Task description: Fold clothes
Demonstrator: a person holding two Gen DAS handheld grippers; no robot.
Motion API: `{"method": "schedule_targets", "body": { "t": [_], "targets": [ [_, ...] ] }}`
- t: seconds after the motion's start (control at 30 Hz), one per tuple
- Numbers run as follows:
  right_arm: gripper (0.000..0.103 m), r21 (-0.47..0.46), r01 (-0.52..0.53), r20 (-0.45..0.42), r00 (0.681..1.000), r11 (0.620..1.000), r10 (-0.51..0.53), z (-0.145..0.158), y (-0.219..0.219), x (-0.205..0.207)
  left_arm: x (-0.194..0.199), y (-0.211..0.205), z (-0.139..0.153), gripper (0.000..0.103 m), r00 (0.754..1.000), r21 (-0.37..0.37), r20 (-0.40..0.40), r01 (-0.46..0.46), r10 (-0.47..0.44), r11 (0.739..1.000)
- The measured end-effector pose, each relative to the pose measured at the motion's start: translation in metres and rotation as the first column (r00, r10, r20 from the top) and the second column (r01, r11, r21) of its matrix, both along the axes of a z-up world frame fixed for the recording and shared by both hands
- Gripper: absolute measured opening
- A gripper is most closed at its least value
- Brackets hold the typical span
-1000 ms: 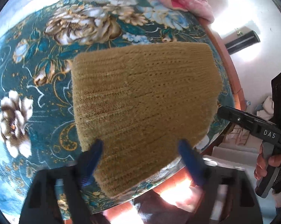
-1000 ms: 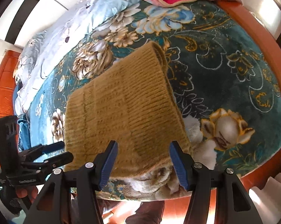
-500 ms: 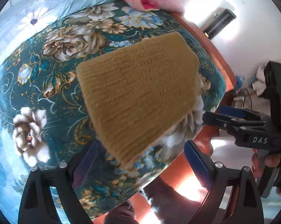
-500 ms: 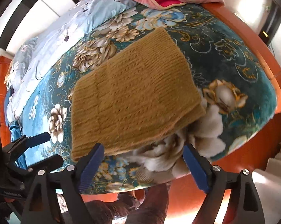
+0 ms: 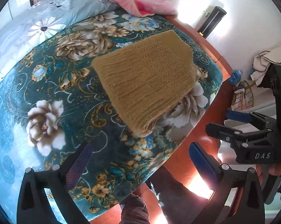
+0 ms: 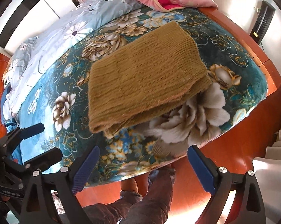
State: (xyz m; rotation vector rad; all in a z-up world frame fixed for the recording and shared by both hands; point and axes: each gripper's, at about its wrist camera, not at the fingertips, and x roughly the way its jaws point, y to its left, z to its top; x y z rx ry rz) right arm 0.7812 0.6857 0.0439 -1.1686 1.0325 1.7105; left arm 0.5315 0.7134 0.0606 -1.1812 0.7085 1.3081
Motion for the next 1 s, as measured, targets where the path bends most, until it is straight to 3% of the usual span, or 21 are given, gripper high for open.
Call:
{"method": "schedule_targets", "body": {
  "t": [0.33,0.67,1.0],
  "targets": [
    [0.097,0.032,-0.030,0.002,1.000,0.999,0.030,0.010,-0.036,-0.011,-0.011,-0.026,0.026,0.103,0.996,0.112,-0.004,-0.086,0.087,0.990],
    [0.097,0.050,-0.057,0.002,0.998,0.997,0.057,0.016,-0.050,-0.020,-0.004,-0.039,0.030,0.103,0.991,0.098,-0.115,-0.060,0.071,0.993],
    [0.097,0.051,-0.067,0.000,0.998,0.996,0.067,0.017,-0.057,-0.027,-0.019,-0.047,0.032,0.103,0.985,0.096,-0.113,-0.118,0.128,0.988]
  ]
}}
